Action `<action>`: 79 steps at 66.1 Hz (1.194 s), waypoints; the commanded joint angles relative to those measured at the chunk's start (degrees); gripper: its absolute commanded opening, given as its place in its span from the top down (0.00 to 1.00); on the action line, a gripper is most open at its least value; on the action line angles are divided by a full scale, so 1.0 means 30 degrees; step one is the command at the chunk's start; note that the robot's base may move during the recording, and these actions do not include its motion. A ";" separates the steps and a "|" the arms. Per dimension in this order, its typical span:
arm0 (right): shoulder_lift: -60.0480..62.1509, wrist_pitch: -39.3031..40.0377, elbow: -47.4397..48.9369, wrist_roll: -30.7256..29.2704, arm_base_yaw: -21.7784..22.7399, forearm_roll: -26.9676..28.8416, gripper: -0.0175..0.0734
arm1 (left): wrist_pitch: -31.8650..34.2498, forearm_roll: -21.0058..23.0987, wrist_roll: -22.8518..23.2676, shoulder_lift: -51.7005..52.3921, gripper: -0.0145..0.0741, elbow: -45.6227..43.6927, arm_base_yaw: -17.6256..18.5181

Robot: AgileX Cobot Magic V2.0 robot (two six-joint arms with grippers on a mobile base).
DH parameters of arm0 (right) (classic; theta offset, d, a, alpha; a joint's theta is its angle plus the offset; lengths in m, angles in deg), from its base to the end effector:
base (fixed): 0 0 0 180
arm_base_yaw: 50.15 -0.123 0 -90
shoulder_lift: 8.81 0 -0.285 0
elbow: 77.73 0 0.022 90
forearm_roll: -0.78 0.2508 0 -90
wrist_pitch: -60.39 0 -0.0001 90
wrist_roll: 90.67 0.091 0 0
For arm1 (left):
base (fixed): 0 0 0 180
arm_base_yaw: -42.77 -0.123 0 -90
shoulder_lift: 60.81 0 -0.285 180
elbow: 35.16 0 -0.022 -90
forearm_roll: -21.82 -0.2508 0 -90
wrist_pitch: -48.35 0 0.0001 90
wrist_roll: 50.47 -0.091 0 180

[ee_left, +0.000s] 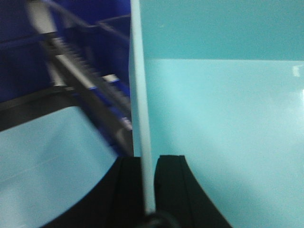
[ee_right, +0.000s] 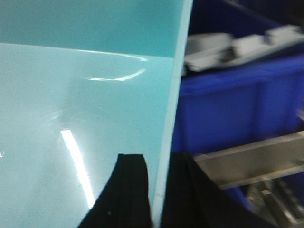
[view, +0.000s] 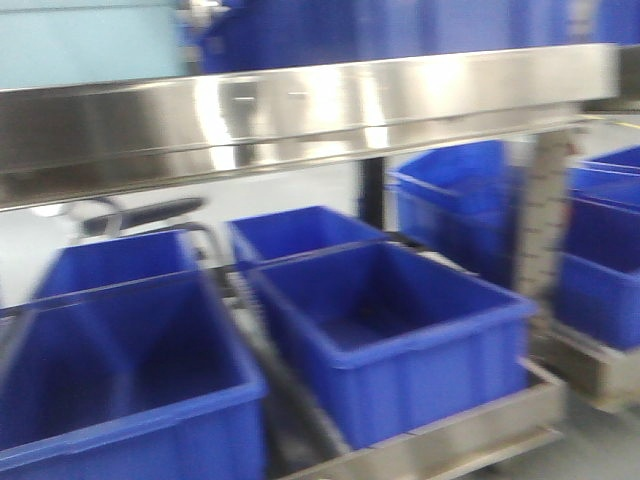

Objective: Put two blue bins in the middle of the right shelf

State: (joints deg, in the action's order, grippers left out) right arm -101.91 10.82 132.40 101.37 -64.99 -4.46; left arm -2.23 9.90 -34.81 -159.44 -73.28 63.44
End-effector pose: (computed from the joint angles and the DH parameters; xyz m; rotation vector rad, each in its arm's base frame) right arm 0.3039 0.0740 0.5064 -0.0607 1.9656 0.2007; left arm 0.3180 -0.1044 0.5159 0.1053 1.9247 -0.1813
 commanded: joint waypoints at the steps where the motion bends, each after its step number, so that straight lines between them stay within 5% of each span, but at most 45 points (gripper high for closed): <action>1: 0.0220 0.0852 0.0207 -0.0360 -0.0094 0.0394 0.99 | 0.1215 0.0193 -0.0152 0.0095 0.96 -0.0284 0.0088; 79: 0.0220 0.0852 0.0207 -0.0360 -0.0094 0.0394 0.99 | 0.1215 0.0193 -0.0152 0.0095 0.96 -0.0284 0.0088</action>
State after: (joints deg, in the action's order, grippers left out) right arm -101.91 10.82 132.40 101.37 -64.99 -4.34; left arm -2.23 9.90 -34.81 -159.44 -73.28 63.44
